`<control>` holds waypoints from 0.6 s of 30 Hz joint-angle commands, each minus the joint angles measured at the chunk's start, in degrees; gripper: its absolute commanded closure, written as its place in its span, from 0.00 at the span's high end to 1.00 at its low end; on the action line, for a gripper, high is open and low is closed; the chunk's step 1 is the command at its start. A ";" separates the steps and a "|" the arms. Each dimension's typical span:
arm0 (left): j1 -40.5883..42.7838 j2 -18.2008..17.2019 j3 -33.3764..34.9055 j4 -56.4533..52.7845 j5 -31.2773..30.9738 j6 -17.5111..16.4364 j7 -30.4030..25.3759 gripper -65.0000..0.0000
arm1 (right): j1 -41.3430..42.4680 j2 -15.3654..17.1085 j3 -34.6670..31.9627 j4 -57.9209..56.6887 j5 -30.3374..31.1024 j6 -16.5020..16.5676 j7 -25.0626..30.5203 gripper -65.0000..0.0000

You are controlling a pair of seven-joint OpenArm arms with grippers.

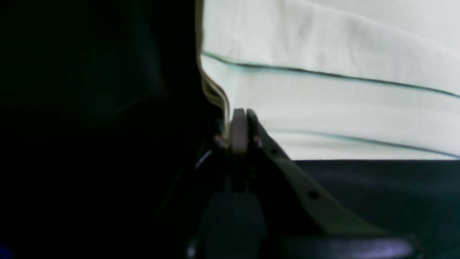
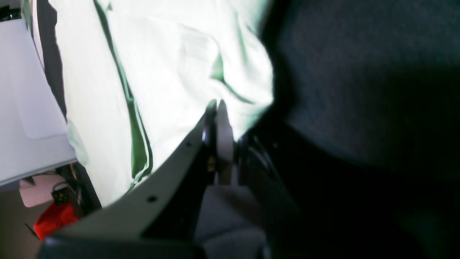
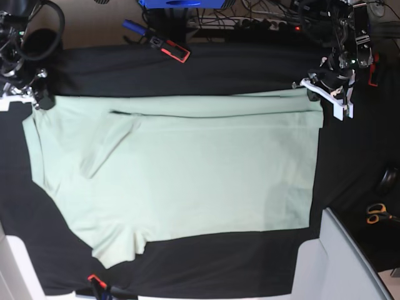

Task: Fold the T-shirt properly
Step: 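Drag the folded shirt toward the arms with both grippers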

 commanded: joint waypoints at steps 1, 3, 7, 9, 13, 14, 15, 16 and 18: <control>0.56 -1.30 -0.41 1.18 0.33 0.55 -0.19 0.00 | -0.53 1.00 0.42 0.89 0.86 0.43 0.66 0.00; 1.09 -2.09 -0.24 1.18 0.33 0.55 -0.19 0.00 | -1.32 1.00 0.42 1.77 0.86 0.43 0.66 0.00; 1.79 -2.45 -0.41 1.27 0.33 0.55 -0.28 0.00 | -3.87 0.12 0.42 4.23 0.86 0.43 0.66 0.00; 2.05 -2.45 -0.41 1.44 0.33 0.55 -0.28 0.00 | -5.28 -0.41 0.42 5.46 0.86 0.43 0.66 0.00; 2.23 -2.45 -0.33 1.44 0.33 0.55 -0.10 0.00 | -6.51 -0.58 0.42 6.42 0.86 0.43 0.30 0.00; 2.76 -2.45 -0.33 1.44 0.33 0.55 -0.19 0.00 | -6.86 -0.58 0.42 6.51 0.86 0.43 0.22 0.00; 3.02 -2.45 -0.41 1.44 0.33 0.55 -0.28 0.00 | -7.04 -0.58 0.42 7.13 0.86 0.43 0.22 0.00; 3.11 -2.45 -0.41 1.44 0.33 0.55 -0.28 0.00 | -7.48 -0.58 0.42 7.74 0.86 0.43 0.13 0.00; 3.28 -3.32 -0.33 1.27 0.33 0.55 -0.28 0.00 | -8.36 -0.67 0.42 8.71 0.95 0.43 -0.14 0.00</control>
